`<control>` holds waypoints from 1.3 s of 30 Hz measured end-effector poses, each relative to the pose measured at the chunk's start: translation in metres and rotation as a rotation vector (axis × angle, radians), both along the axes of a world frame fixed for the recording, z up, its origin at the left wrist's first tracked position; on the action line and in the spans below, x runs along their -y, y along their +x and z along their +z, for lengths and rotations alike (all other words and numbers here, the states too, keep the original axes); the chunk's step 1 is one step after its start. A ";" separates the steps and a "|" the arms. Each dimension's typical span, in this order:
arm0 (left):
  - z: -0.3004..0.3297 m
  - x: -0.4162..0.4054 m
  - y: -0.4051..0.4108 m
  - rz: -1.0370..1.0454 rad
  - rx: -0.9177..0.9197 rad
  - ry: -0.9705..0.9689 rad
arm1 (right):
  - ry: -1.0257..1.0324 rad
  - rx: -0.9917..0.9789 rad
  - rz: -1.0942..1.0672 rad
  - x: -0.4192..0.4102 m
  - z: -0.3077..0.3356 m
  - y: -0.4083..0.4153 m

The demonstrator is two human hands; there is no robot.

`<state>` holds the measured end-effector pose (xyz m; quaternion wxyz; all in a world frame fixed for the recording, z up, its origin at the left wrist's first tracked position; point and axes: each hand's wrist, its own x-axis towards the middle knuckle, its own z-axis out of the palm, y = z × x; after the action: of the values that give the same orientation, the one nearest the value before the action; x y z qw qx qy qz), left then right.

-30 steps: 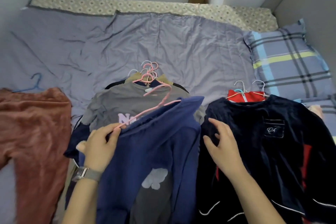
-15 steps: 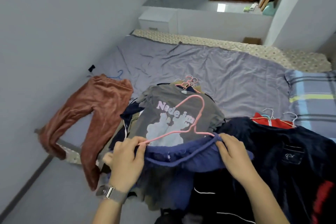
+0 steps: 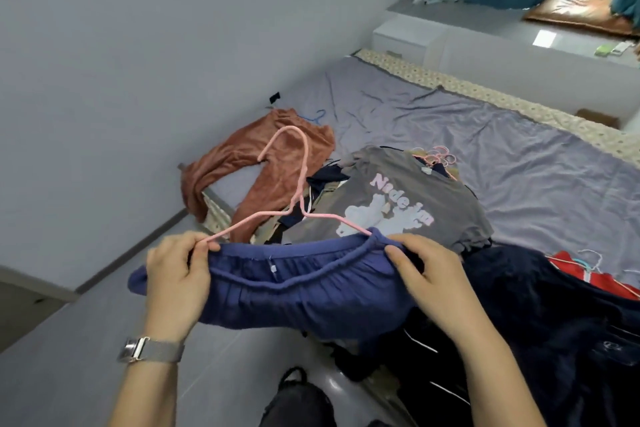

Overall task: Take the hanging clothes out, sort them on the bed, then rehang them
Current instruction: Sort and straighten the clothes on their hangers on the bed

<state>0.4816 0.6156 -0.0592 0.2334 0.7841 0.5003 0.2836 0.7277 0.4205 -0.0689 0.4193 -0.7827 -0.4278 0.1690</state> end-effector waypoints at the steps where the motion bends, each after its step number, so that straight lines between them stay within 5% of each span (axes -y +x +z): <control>1: 0.001 -0.006 -0.011 0.021 0.010 0.006 | 0.001 0.023 0.012 -0.009 0.003 -0.009; 21: 0.000 -0.212 -0.245 0.208 -0.006 0.069 | 0.059 -0.131 0.226 -0.297 -0.020 -0.217; 39: 0.023 -0.510 -0.082 -0.271 -0.166 -0.014 | 0.143 -0.449 -0.079 -0.518 -0.056 -0.042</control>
<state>0.3998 1.1260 -0.0361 0.2329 0.8634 0.4097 0.1803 0.6854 0.9387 -0.1252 0.5643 -0.7100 -0.3039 0.2916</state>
